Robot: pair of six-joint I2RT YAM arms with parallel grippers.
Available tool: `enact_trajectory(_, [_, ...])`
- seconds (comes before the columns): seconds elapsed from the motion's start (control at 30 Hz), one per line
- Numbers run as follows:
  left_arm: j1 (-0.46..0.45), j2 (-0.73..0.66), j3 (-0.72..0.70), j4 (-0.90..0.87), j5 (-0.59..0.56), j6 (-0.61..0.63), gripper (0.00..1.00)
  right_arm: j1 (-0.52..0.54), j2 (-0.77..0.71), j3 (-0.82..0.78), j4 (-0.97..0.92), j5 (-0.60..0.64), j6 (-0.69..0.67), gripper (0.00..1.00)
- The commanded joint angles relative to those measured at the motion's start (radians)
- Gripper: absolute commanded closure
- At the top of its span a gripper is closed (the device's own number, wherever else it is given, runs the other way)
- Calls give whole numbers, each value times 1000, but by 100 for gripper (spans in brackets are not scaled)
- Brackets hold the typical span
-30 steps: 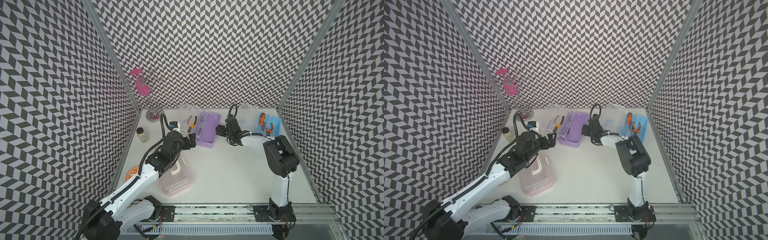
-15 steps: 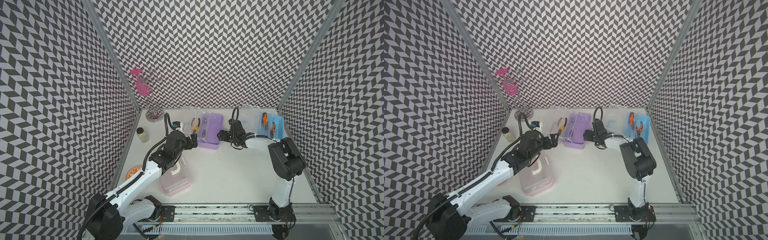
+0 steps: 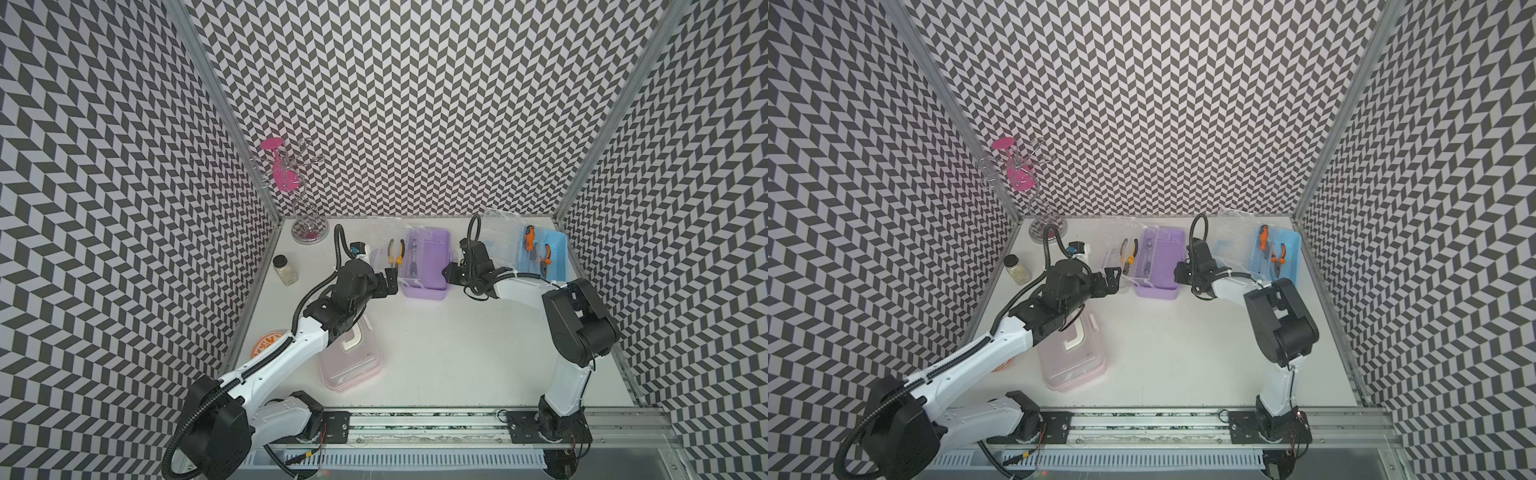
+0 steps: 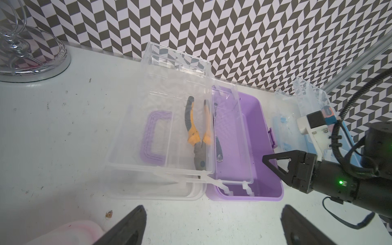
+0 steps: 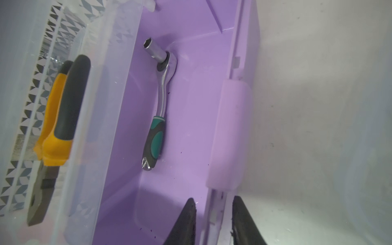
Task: Close toolboxes
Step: Adjust the toolbox at the center of the board.
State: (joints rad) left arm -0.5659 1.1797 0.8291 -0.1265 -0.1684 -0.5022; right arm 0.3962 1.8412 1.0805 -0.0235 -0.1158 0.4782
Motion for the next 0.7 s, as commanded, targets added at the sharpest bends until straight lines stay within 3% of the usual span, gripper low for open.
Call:
enact_trajectory(0.0, [10, 18, 53, 36, 8, 15, 0, -43, -26, -75, -112, 70, -22, 72])
enact_trajectory(0.43, [59, 226, 213, 53, 35, 28, 1, -68, -128, -184, -70, 9, -21, 72])
enact_trajectory(0.67, [106, 335, 285, 49, 55, 26, 0, -74, -145, -180, -55, -30, -19, 61])
